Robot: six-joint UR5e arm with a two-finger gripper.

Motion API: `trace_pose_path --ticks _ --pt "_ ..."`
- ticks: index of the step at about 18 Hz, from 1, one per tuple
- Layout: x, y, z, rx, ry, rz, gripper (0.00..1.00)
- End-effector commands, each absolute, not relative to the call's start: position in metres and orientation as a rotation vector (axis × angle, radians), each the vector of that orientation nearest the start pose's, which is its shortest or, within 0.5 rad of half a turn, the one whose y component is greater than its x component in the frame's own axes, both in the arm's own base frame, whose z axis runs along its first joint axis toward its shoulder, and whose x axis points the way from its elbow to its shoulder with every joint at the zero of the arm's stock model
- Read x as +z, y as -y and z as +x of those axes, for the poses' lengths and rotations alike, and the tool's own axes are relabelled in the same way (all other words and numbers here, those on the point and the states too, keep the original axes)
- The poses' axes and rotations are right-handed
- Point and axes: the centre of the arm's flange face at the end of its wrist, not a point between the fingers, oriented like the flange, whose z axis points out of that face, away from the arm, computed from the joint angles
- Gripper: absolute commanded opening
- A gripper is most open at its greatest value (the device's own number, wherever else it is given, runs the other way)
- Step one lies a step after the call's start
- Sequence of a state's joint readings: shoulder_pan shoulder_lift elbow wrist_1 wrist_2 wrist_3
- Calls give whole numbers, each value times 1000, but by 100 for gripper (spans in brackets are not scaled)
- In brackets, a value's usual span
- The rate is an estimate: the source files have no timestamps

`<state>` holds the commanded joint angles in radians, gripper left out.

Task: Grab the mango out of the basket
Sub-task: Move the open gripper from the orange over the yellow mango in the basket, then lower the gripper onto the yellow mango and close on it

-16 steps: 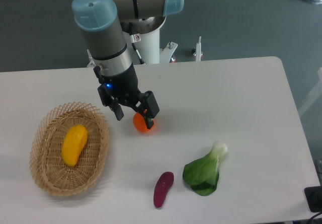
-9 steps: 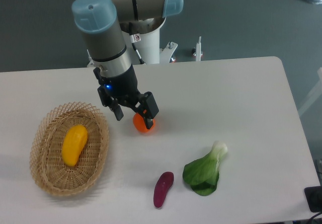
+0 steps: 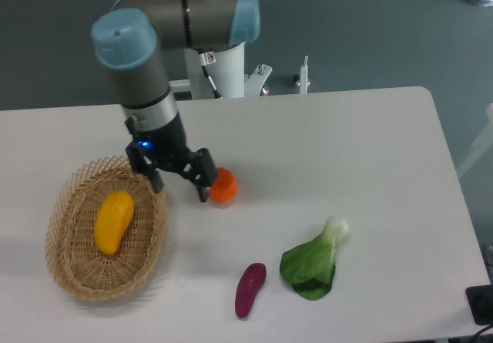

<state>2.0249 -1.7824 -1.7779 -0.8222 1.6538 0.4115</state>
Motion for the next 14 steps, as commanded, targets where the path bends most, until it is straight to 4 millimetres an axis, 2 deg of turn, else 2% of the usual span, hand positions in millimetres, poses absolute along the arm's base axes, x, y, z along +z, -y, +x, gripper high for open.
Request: trace_pose_path --ticks 1,3,5,6,9,11,14 --pt "343 -577 -135 243 136 -2868 100" --pt "327 -587 -117 142 156 -2872 100" --pt "316 -591 -113 97 152 -2884 100" --pt "301 -597 -105 46 129 -2901 100" --pt "268 -602 -98 -13 115 -2946 100" --pt "261 -604 -87 -22 86 -2959 100" --pt "252 -603 -83 -33 78 -2973 100"
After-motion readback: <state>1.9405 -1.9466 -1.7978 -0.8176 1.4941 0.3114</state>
